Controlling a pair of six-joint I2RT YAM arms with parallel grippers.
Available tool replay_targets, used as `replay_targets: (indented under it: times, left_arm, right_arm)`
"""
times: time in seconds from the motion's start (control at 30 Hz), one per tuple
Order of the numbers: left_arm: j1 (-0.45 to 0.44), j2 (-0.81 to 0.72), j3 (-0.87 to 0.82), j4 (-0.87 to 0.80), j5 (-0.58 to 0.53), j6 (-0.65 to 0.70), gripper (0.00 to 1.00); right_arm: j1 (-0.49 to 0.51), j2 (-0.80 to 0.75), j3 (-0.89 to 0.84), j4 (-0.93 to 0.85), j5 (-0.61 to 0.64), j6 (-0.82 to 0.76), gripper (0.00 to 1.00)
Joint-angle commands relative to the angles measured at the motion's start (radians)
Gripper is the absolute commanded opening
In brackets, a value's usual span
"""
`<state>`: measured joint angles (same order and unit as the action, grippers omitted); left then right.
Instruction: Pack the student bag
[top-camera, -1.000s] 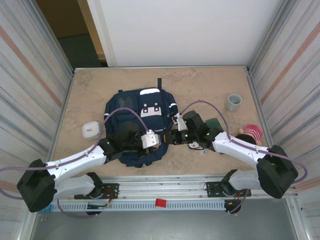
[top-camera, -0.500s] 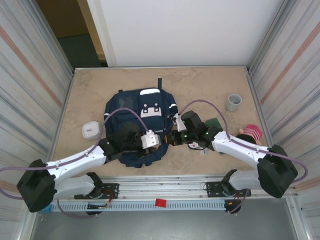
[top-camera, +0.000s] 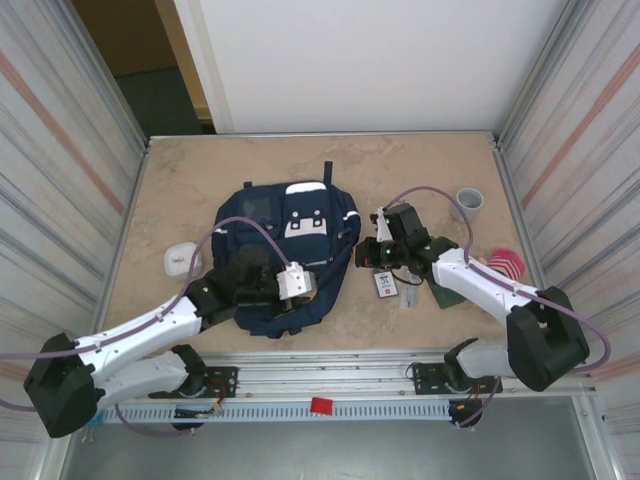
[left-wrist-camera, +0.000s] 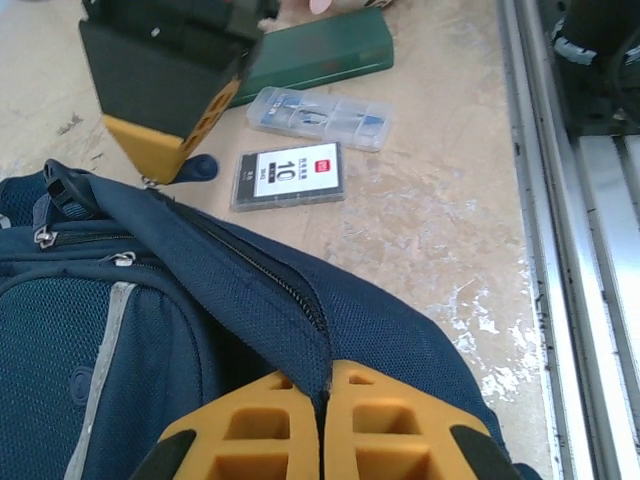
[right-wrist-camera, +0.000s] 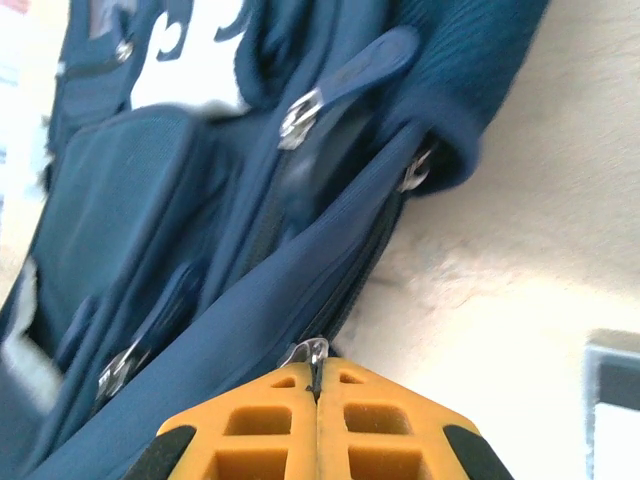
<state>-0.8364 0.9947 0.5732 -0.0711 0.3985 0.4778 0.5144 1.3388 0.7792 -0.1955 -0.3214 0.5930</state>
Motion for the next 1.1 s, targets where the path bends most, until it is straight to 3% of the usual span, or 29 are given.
replay_targets:
  times: [0.0, 0.33, 0.43, 0.5, 0.63, 0.87, 1.07]
  left_arm:
    - [0.003, -0.075, 0.016, 0.008, 0.144, 0.036, 0.00]
    - [0.003, -0.140, 0.022, -0.070, 0.145, 0.064, 0.00]
    - [0.003, -0.130, 0.014, -0.050, 0.086, 0.046, 0.17]
    - [0.002, -0.120, 0.015, -0.031, 0.042, 0.028, 0.34]
    - [0.002, -0.093, 0.032, -0.013, -0.070, -0.033, 0.57]
    - [0.004, -0.054, 0.073, -0.033, -0.327, -0.181, 0.79]
    - [0.012, -0.067, 0.043, 0.006, -0.397, -0.264, 0.83]
  right_arm:
    - [-0.064, 0.068, 0.037, 0.033, 0.109, -0.002, 0.00]
    - [-0.140, 0.185, 0.107, 0.086, 0.126, 0.017, 0.00]
    - [-0.140, 0.174, 0.112, 0.092, 0.108, 0.015, 0.00]
    - [-0.137, 0.146, 0.114, 0.072, 0.104, 0.011, 0.15]
    - [-0.110, 0.049, 0.111, -0.017, 0.126, 0.011, 0.38]
    - [0.082, -0.109, 0.098, -0.172, 0.188, 0.153, 0.54]
    - [0.310, -0.073, 0.095, -0.214, 0.269, 0.367, 0.64]
